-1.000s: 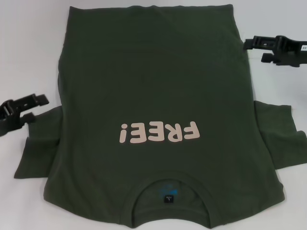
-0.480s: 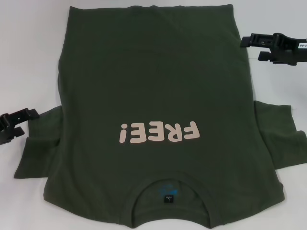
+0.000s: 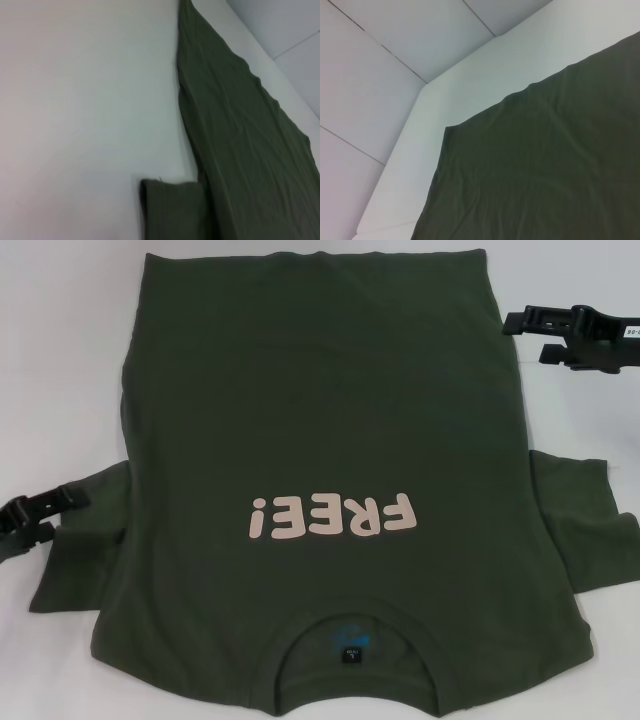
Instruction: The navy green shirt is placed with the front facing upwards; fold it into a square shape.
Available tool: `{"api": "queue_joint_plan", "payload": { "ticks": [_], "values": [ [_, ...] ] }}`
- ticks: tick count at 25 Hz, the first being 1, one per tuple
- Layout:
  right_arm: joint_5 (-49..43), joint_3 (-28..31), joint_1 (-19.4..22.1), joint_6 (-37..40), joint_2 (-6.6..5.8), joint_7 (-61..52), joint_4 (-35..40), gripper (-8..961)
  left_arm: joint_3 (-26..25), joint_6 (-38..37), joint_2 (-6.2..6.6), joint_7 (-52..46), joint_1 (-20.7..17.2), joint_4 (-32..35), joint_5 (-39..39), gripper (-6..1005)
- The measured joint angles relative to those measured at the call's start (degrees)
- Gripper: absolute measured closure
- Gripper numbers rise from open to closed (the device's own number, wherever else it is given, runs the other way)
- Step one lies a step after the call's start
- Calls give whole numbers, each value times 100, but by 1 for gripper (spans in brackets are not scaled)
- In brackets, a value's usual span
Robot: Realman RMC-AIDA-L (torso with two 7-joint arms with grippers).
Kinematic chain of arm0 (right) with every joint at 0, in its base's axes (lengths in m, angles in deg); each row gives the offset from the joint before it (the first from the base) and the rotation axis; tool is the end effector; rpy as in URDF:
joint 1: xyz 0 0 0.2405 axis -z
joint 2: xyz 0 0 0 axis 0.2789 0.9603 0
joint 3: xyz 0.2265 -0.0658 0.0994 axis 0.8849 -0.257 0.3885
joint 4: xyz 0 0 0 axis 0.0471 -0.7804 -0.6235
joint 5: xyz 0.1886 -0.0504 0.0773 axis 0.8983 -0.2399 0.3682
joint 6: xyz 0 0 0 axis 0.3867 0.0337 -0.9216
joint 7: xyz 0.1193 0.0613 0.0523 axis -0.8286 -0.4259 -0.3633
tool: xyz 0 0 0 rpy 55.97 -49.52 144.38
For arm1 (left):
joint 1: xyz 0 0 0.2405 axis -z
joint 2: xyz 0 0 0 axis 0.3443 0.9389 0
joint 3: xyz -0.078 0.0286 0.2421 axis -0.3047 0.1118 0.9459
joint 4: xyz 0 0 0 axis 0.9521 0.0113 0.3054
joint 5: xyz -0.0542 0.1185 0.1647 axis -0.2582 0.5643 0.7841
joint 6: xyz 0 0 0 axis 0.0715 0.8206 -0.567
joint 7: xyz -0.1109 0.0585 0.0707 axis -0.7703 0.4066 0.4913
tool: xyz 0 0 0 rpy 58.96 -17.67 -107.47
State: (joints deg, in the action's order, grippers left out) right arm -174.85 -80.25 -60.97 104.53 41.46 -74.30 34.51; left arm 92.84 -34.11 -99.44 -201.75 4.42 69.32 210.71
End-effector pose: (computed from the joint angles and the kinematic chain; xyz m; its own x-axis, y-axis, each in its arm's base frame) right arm 0.2456 0.4503 0.0785 0.1827 -0.7379 -0.6497 -0.9762 -0.2144 -0.0310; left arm -0.3700 0.3270 0.0552 -0.0795 0.7009 0.7088 0.9960 0.0852 0.0275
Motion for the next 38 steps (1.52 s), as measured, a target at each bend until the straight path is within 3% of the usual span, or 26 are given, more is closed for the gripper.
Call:
{"api": "queue_joint_plan", "payload": {
  "ticks": [26, 38],
  "values": [
    [10, 43, 57, -3, -17, 0, 6, 9, 348, 62, -26, -72, 71, 50, 178, 185],
    [10, 69, 68, -13, -24, 0, 21, 9, 417, 67, 3, -69, 185, 270, 689, 679]
  ]
}}
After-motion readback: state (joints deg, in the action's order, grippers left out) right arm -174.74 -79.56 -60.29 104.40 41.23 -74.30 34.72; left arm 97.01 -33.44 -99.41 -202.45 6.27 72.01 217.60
